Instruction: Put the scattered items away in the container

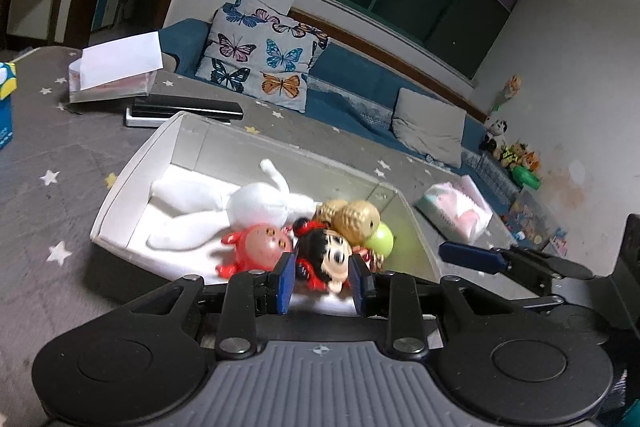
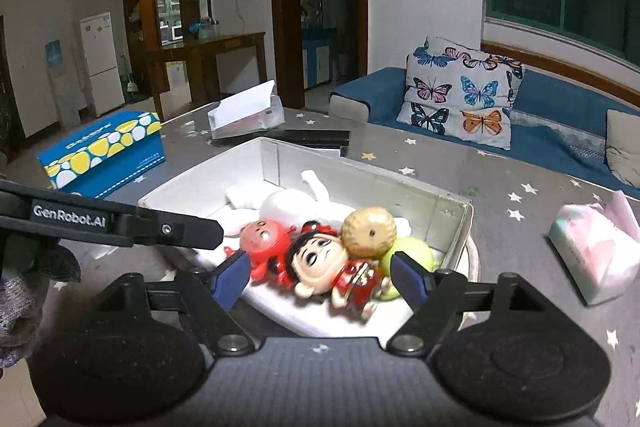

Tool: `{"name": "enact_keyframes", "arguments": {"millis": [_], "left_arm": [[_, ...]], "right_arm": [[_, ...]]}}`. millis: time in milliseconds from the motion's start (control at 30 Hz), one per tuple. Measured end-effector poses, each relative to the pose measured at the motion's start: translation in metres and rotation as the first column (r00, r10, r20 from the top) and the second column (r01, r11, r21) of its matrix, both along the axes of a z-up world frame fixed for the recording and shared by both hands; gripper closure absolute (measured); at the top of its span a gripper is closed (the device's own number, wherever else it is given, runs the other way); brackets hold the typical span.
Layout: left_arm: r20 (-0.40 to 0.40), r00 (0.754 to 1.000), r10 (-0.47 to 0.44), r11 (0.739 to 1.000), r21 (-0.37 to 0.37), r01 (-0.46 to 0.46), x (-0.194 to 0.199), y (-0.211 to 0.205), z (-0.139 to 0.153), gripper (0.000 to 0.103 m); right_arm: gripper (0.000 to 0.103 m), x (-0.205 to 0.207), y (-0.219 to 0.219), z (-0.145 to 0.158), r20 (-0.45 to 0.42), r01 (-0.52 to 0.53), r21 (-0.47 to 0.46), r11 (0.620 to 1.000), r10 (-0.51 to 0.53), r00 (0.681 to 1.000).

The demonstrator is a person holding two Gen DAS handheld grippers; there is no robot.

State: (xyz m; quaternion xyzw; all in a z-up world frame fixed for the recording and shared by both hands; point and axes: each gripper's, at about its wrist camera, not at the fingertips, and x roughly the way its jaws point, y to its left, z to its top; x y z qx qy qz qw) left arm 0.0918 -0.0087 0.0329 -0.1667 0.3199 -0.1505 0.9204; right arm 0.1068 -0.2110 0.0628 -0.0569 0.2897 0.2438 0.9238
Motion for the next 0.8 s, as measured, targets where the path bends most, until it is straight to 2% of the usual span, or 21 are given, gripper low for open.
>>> {"name": "enact_keyframes", "arguments": {"millis": [67,200,233,633,800], "left_arm": [[0.007,1.000,0.000,0.999,0.039,-0.001,-0.010,-0.004,-0.001,0.071],[0.013,0.999,0.029,0.992,0.126,-0.030,-0.024,-0.013,-0.006,0.070],[0.009,0.999,0.037,0.990,0.139,-0.037,-0.026,-0.014,-0.008,0.070],[-0.027,0.995,0.095,0.965,0.249,-0.085,-0.052,-0.025,-0.028,0.069],[-0.030,0.993,0.114,0.954,0.281,-0.101,-0.060,-0.029,-0.032,0.069]], "right_arm": [[0.019,-0.011,-0.002,0.000,0.004,0.000,0.011,1.000,0.000,1.000],[0.017,-0.032,-0.005,0.000,0.014,0.012,0.030,0.999,-0.012,1.000],[0.013,-0.036,-0.006,0.000,0.010,0.015,0.039,0.999,-0.015,1.000],[0.000,-0.078,-0.006,-0.018,0.012,0.063,0.010,0.998,-0.063,0.998],[0.000,-0.088,-0.004,-0.026,0.010,0.086,-0.009,0.996,-0.086,0.996]]}}
